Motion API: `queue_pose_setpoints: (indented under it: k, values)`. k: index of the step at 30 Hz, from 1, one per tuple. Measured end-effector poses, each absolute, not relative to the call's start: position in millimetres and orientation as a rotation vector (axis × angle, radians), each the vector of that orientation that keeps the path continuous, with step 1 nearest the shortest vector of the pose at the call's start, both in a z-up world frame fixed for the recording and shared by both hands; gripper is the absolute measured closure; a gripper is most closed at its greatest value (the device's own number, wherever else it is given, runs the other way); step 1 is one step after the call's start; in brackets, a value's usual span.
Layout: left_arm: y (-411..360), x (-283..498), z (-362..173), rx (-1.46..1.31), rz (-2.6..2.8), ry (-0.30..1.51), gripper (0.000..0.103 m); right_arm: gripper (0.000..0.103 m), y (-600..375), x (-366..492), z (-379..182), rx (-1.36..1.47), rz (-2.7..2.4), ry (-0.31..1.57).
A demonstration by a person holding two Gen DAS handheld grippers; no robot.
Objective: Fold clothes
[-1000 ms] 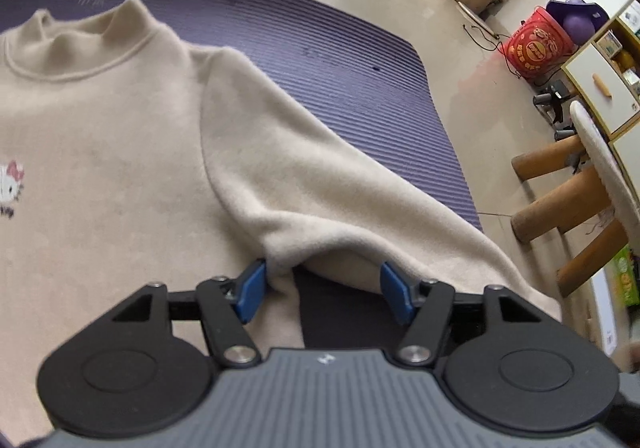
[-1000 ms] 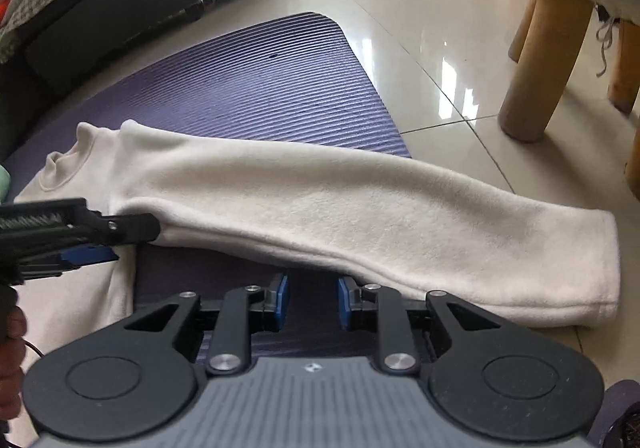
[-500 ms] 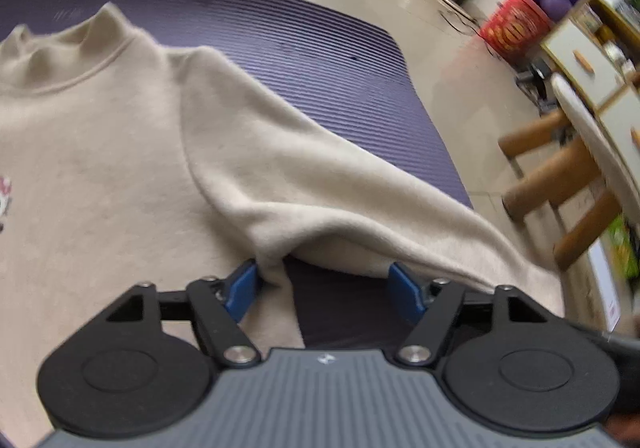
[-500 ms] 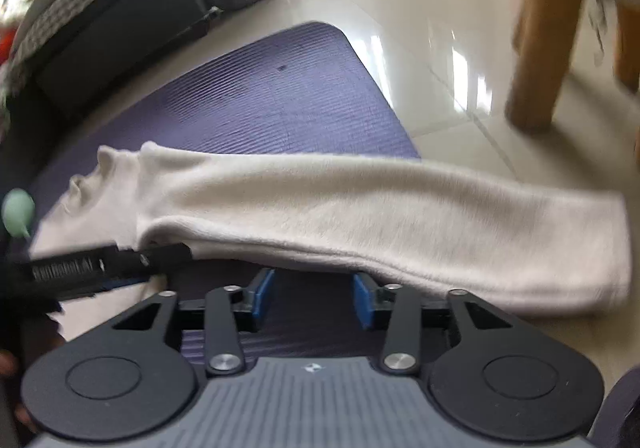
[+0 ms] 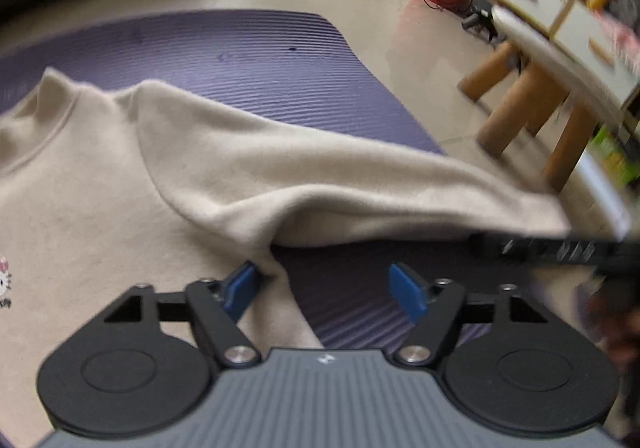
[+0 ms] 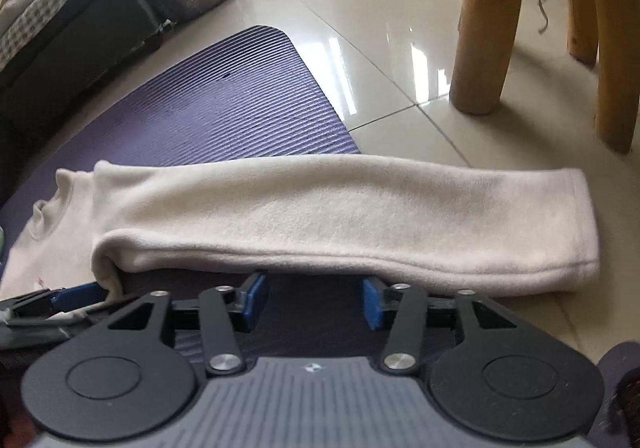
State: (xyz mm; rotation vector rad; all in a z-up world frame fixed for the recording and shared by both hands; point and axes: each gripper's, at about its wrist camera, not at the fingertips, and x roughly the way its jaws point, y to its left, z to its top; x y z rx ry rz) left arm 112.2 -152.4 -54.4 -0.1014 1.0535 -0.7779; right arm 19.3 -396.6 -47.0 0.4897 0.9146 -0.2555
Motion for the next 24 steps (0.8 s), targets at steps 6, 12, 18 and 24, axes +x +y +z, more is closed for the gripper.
queue_pose_setpoints:
  k: [6,12,18,24]
  values:
    - [-155.0,151.0,-11.8,-0.094,-0.844,1.012,0.037,0.037,-398.3,20.2,-48.4,0.514,-0.257,0.908]
    - [-249.0,167.8,-3.6,0.156,-1.014,0.991,0.036,0.033,-393.9,16.3,-48.2,0.575,-0.244,0.906]
    - [-328.0,165.3,-39.1,0.385,-1.199,1.009,0.036,0.033,-401.1,11.2,-51.1,0.679,-0.26,0.873]
    - [-346.1,176.4,-62.1,0.45,-1.219,1.093,0.018,0.033,-415.3,0.2,-56.9,0.852,-0.296,0.805]
